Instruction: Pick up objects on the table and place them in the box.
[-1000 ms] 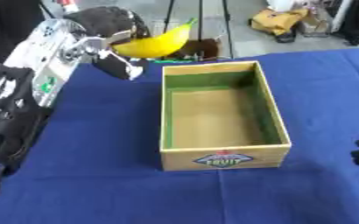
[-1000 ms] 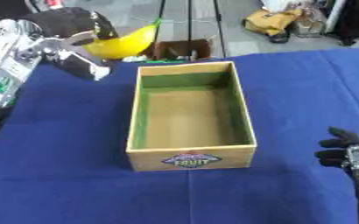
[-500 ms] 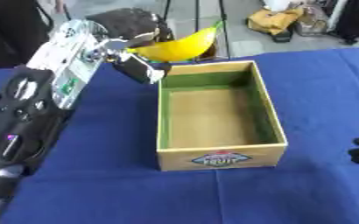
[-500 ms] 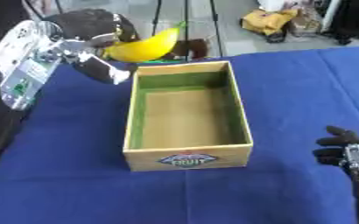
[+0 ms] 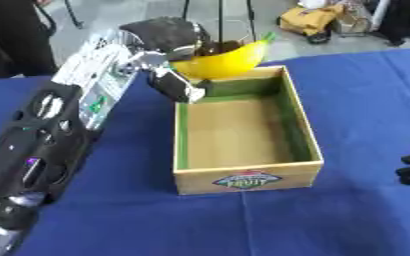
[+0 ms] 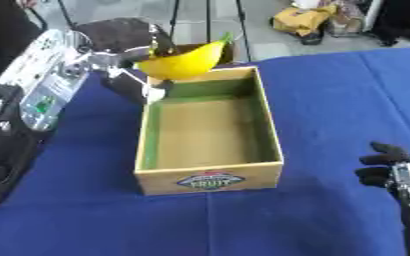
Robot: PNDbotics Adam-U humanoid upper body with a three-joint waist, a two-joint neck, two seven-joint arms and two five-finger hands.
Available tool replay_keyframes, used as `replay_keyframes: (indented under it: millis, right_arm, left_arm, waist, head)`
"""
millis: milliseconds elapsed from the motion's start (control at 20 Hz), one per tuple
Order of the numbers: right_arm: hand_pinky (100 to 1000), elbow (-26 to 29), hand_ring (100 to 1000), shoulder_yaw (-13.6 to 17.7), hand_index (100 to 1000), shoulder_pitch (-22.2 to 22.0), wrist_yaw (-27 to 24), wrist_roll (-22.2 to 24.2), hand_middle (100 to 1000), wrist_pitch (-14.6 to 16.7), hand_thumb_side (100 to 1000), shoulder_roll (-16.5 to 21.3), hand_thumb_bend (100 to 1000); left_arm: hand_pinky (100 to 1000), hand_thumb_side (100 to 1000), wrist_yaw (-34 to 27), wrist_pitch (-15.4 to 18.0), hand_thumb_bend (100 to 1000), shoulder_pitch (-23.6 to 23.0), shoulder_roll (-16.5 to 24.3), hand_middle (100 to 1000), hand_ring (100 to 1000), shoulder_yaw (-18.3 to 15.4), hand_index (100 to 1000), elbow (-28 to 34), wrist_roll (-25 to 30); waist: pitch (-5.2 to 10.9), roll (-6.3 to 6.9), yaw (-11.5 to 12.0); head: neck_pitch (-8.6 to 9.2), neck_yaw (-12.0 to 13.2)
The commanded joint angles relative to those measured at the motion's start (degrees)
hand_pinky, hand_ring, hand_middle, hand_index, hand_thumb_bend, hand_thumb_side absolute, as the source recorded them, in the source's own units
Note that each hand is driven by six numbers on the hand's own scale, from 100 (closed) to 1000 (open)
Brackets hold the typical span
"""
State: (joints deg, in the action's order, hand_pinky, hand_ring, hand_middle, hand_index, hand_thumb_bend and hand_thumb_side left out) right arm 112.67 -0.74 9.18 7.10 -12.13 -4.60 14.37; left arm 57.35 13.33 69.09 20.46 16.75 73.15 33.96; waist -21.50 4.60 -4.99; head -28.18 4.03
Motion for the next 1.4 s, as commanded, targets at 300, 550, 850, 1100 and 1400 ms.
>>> replay_keyframes:
  millis: [300,550,850,1100,1400]
  right_arm:
    - [639,1.24,624,0.0,822,0.92,-0.54,0.21,631,0.0,1000,0.18,100]
    - [639,1.29,624,-0.05,822,1.05,-0.59,0.29,631,-0.02,1000,0.13,100]
    - [640,1.31,624,-0.08,822,1.23,-0.65,0.37,631,0.0,1000,0.01,100]
    - [640,1.36,624,-0.02,822,1.37,-0.69,0.34,631,0.04,1000,-0.06,100]
    - [641,1.38,624,-0.04,822,1.5,-0.73,0.37,631,0.0,1000,-0.17,100]
  left_arm:
    - [460,415,-1.31,-0.76,100,0.76,-1.49,610,686,0.12,716,-2.89,-0.12]
    - [461,413,-1.12,-1.67,100,0.52,-3.0,610,687,0.34,716,-5.35,-1.39]
    - [464,420,1.56,-2.08,100,-0.5,-5.04,609,688,0.4,714,-8.38,-2.47]
    - [472,440,4.27,-2.1,100,-1.21,-6.26,612,692,0.29,717,-10.91,-3.35]
    - [533,602,8.08,-1.77,100,-2.0,-7.1,659,735,-0.01,764,-13.6,-4.6]
  waist:
    - [0.74,0.12,-0.46]
    - [0.56,0.09,-0.63]
    - [0.32,-0.06,-0.89]
    - [0.12,-0.08,-1.15]
    - [-0.09,-0.05,-1.32]
  head:
    - [0.13,0.05]
    - [0.39,0.01]
    - [0.78,0.16]
    - [1.15,0.28]
    - [1.62,0.33]
